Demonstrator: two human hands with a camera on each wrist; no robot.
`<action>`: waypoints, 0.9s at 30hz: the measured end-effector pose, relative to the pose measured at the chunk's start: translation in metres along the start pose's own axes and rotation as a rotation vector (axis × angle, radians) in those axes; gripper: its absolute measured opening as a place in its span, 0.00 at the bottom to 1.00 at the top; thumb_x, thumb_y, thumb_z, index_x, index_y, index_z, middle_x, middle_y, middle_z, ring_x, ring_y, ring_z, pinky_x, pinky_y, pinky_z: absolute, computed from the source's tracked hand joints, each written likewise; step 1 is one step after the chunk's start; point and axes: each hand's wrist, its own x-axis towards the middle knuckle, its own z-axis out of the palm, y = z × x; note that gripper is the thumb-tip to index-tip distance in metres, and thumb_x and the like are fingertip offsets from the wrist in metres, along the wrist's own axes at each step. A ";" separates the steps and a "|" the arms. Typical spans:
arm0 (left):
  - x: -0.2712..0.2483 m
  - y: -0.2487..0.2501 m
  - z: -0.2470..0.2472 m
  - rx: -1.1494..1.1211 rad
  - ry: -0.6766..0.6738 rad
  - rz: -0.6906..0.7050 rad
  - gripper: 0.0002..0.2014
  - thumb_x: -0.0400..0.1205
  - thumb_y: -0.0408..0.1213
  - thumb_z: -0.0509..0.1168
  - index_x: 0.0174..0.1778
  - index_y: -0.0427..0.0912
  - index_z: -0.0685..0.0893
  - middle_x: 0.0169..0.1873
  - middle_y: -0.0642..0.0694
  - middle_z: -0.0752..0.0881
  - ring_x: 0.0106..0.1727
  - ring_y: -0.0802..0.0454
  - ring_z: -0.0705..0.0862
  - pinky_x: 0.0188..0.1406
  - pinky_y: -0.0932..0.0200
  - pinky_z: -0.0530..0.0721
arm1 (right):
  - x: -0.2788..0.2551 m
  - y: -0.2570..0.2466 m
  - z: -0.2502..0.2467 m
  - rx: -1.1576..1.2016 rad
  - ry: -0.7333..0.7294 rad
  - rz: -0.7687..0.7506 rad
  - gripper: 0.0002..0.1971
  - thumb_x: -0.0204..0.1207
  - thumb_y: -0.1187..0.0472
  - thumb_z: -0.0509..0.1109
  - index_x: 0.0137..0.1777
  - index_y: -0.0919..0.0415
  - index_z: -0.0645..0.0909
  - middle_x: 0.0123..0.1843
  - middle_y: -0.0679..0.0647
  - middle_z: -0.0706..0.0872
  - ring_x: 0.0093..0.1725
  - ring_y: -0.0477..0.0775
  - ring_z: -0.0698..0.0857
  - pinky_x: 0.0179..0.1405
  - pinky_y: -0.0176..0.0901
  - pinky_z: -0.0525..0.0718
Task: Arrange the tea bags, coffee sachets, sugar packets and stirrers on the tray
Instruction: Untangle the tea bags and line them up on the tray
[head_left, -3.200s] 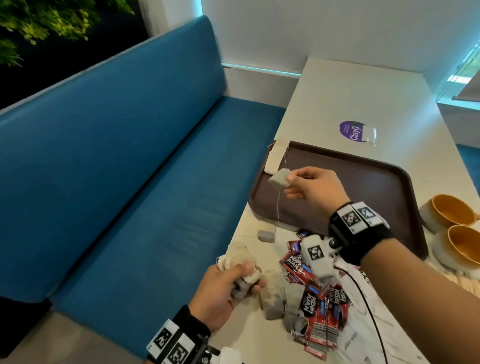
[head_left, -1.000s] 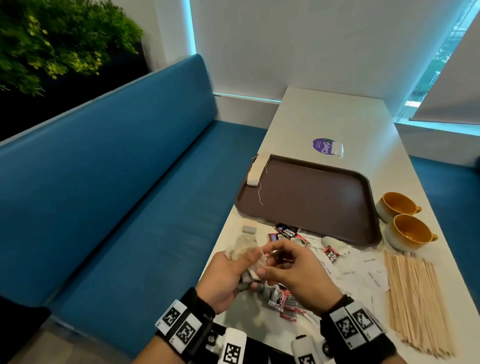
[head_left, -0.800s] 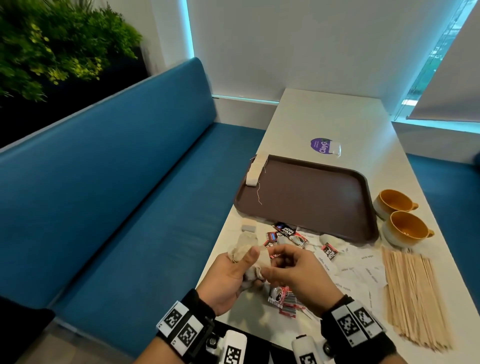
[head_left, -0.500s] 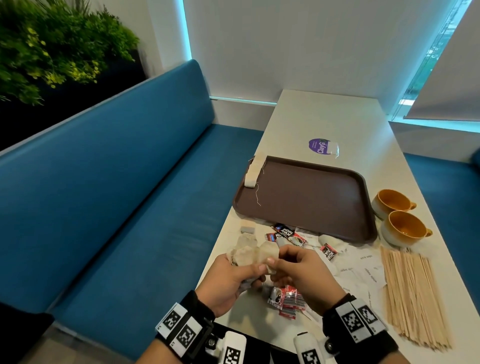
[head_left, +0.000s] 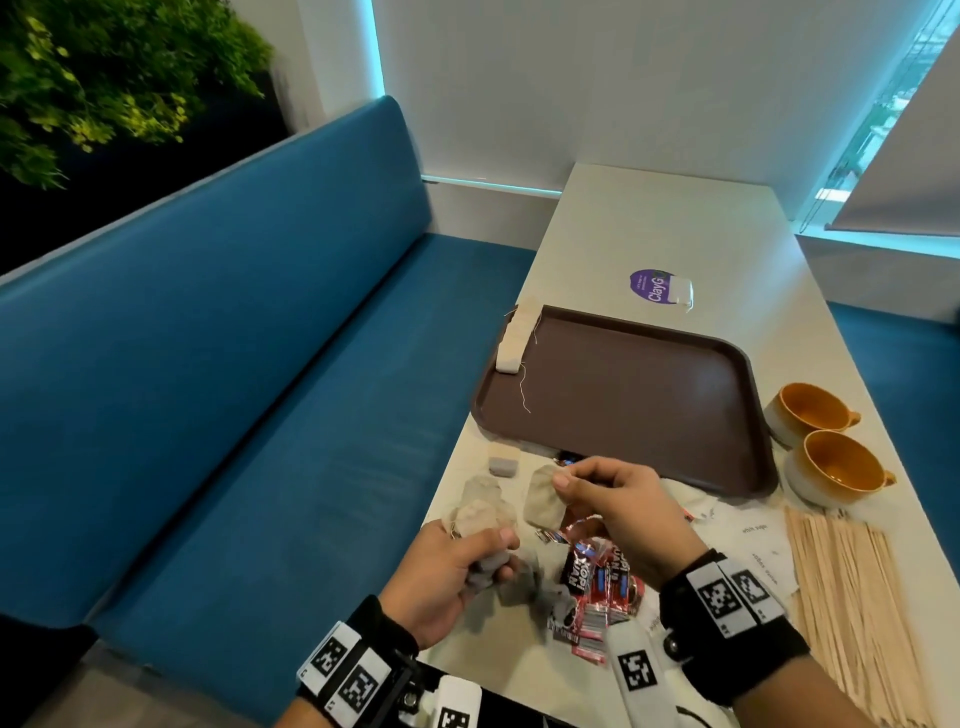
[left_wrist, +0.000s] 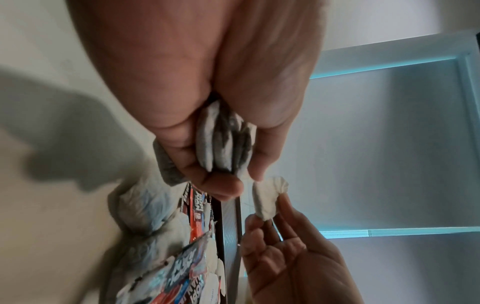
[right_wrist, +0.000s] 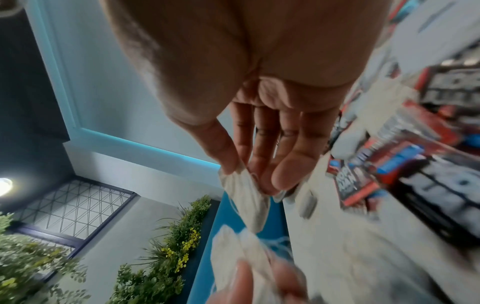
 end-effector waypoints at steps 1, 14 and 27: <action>0.002 -0.001 -0.004 -0.010 0.016 -0.003 0.12 0.73 0.34 0.80 0.43 0.29 0.89 0.34 0.32 0.82 0.35 0.42 0.82 0.37 0.56 0.80 | 0.009 -0.005 -0.001 -0.013 0.007 -0.011 0.06 0.78 0.68 0.77 0.48 0.74 0.87 0.39 0.65 0.88 0.34 0.56 0.86 0.30 0.45 0.88; 0.023 -0.007 -0.027 -0.185 0.075 -0.169 0.09 0.77 0.30 0.70 0.38 0.25 0.90 0.36 0.29 0.85 0.30 0.44 0.82 0.26 0.58 0.82 | 0.207 -0.035 0.008 -0.461 0.069 -0.076 0.06 0.81 0.62 0.76 0.42 0.56 0.84 0.41 0.59 0.90 0.40 0.60 0.90 0.46 0.57 0.92; 0.032 -0.009 -0.042 -0.031 -0.021 -0.144 0.20 0.73 0.42 0.76 0.47 0.24 0.89 0.37 0.24 0.87 0.29 0.42 0.81 0.32 0.55 0.81 | 0.269 -0.031 0.028 -0.565 0.091 0.022 0.07 0.81 0.61 0.75 0.41 0.57 0.84 0.39 0.57 0.86 0.30 0.53 0.85 0.44 0.58 0.94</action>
